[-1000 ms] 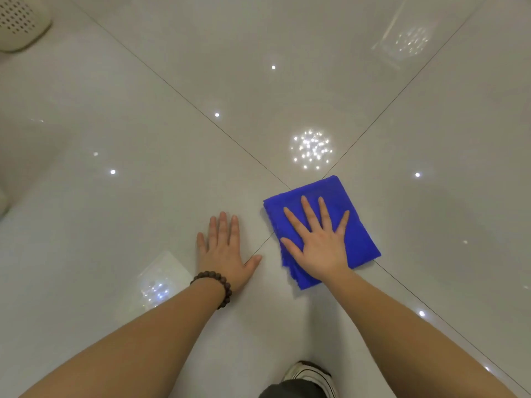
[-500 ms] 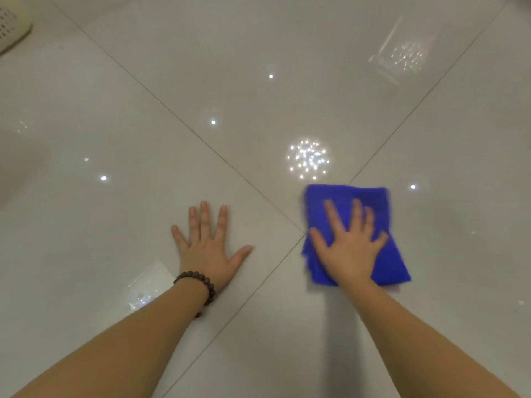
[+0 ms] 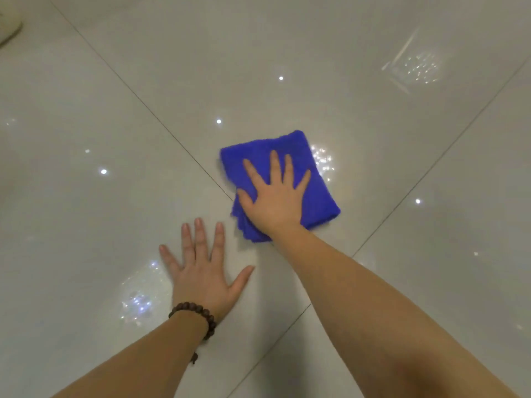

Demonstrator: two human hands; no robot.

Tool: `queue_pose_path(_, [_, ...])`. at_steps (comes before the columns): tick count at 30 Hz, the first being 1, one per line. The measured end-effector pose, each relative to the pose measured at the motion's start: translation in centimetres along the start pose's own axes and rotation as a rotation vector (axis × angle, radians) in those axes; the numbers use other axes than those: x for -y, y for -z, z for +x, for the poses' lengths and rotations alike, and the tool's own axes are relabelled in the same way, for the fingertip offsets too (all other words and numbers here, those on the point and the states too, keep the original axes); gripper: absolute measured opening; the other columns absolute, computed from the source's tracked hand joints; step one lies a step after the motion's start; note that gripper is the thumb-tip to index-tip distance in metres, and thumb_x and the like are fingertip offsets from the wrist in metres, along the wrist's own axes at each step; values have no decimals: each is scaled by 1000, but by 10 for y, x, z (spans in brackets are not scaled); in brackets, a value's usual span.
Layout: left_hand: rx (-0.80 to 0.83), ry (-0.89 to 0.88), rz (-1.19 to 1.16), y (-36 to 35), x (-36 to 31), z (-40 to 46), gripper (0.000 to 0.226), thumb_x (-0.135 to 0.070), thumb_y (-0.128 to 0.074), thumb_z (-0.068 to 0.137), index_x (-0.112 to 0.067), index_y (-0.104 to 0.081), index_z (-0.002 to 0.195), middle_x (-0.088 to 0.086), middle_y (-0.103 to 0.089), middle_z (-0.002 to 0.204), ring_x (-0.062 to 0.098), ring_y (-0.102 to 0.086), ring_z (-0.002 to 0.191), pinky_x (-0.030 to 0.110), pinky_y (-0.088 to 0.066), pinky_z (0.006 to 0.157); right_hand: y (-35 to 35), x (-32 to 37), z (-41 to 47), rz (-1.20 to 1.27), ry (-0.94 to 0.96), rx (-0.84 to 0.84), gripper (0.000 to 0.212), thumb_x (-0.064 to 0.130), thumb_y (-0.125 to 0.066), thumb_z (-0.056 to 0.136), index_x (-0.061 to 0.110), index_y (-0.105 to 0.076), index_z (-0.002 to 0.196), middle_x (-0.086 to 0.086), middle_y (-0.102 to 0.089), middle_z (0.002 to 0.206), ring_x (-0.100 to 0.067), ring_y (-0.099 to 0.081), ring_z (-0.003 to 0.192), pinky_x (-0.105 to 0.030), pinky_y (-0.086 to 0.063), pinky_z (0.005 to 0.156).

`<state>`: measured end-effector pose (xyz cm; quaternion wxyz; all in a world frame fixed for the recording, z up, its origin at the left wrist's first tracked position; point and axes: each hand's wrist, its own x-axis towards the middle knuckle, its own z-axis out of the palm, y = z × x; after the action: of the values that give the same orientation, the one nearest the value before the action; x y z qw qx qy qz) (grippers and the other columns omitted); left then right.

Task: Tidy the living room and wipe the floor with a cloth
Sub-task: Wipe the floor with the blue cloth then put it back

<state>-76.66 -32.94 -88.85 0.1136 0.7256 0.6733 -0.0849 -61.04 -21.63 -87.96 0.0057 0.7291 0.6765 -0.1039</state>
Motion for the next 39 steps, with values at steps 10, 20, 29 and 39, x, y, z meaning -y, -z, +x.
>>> queue_pose_path(10, [22,-30,9,2,2,3,92,-77,-20,86,-16,-13,154,17,-7,160,36,-2,147,71,-11,108,53,-188,45,176,-888,-88,63,59,-37,89,44,-17,147,-6,-3,160,-30,0,146,-66,-2,110])
queue_pose_path(20, [42,-5,21,3,1,2,92,-81,-12,84,-23,6,153,13,9,160,31,14,147,68,0,110,24,-109,8,-136,153,-163,53,58,-40,80,28,-54,121,-11,-53,122,-34,-47,108,-47,-34,89])
queue_pose_path(29, [31,6,34,3,1,0,91,-82,-3,81,-27,21,149,11,20,158,30,23,144,66,5,111,23,-173,-57,29,-428,-126,63,69,-33,79,31,-47,127,-4,-29,149,-28,-22,138,-61,-16,107])
queue_pose_path(39, [38,15,22,6,1,0,92,-85,0,78,-30,19,150,8,20,159,28,22,145,65,8,111,-1,-142,-127,-16,-241,-234,41,50,-41,89,31,-57,121,-8,-52,130,-31,-44,117,-53,-27,98])
